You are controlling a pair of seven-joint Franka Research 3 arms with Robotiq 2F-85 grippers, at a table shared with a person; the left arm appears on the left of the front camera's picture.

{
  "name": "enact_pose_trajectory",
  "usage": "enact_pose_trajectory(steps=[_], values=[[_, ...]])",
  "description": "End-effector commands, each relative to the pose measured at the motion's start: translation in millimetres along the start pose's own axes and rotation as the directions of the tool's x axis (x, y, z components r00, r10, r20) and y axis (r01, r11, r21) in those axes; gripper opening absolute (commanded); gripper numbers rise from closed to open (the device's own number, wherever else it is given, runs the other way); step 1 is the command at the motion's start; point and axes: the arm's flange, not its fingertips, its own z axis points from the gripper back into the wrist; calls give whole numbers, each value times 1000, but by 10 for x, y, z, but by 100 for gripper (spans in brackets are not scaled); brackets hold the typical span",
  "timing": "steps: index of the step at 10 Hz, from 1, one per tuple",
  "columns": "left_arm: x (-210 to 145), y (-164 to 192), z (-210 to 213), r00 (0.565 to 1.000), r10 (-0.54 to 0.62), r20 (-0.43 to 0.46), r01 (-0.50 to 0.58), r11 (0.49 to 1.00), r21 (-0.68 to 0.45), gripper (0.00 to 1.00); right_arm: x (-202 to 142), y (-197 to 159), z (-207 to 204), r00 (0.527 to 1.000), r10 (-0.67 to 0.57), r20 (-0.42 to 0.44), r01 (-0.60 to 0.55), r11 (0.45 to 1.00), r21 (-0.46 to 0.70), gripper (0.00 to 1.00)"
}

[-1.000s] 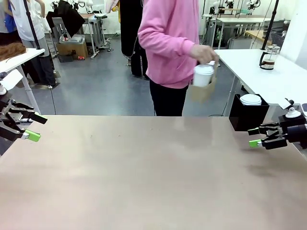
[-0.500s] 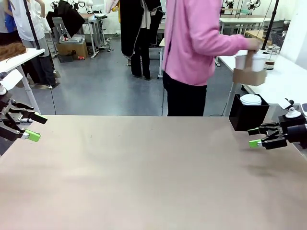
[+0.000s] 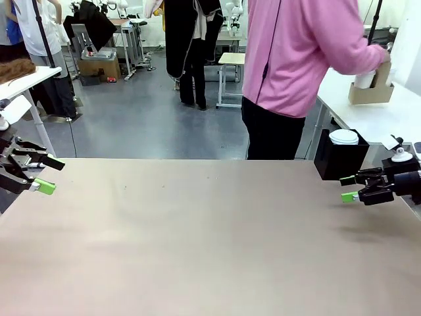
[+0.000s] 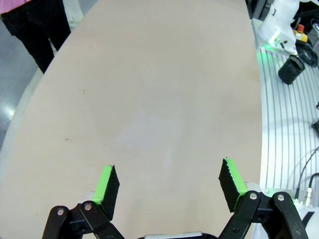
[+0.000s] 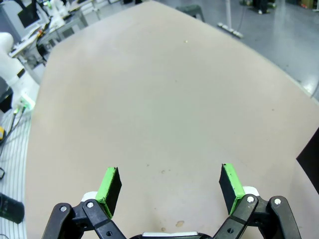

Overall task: Pour a drink into a cup and package it in a carrier.
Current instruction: Insert the held 600 ml Paper Cup into the Cup Carrier.

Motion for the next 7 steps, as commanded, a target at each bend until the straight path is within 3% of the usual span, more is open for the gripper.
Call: enact_pose_trajectory(steps=[1,7], values=[[-16,-1,10,1000,-13,6,13,1000,-6,100,-1,8,21,1000,17,9,-17,1000,5,100],[-16,-1,10,1000,-13,6,13,1000,-6,100,-1,8,21,1000,17,9,-17,1000,5,100]])
